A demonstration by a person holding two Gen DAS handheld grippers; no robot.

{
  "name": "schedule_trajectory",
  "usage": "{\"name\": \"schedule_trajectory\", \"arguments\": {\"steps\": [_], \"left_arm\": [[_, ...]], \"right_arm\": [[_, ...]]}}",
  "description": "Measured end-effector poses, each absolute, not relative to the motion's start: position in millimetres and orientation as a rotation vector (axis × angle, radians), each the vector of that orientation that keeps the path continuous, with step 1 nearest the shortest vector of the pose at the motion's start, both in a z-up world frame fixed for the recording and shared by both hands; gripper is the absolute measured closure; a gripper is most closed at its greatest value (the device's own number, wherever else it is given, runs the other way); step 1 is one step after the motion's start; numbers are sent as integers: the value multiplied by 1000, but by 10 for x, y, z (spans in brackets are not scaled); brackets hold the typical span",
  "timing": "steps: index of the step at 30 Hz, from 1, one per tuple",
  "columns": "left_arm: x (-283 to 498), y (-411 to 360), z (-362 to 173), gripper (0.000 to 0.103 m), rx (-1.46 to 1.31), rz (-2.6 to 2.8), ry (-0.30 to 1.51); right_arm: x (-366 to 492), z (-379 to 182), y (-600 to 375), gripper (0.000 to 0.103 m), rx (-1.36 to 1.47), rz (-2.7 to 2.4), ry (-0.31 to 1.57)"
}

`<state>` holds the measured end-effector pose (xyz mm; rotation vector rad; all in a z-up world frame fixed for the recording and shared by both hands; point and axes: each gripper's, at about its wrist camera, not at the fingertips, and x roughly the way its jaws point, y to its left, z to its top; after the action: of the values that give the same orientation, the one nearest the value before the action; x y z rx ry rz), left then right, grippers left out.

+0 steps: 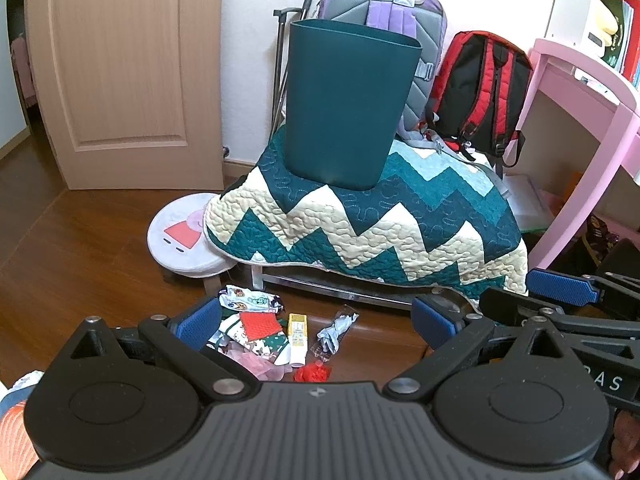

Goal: Collect trash
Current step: 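Lower the left tool to grasp the orange foam net while the right tool grasps the grey tissue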

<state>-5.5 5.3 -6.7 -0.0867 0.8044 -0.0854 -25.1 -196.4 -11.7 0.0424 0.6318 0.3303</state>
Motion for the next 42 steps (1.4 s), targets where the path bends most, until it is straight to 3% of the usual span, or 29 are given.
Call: {"name": "schedule_trajectory", "arguments": {"steps": [11,20,28,42], "left_arm": [[448,246,-314,1,-111,-39,865],[1348,788,-726,1,-161,59,936],[2120,1001,-1420,1,-138,16,1090],[3006,829,-2825,1,97,-241,1312]], "right_arm": [[173,-332,-1971,47,2,348,664],[1068,-902,-2068,47,21,331,795],[1747,-1634,-2036,47,71,297,956],[2349,-3068,-1599,49,-149,439,1124]]}}
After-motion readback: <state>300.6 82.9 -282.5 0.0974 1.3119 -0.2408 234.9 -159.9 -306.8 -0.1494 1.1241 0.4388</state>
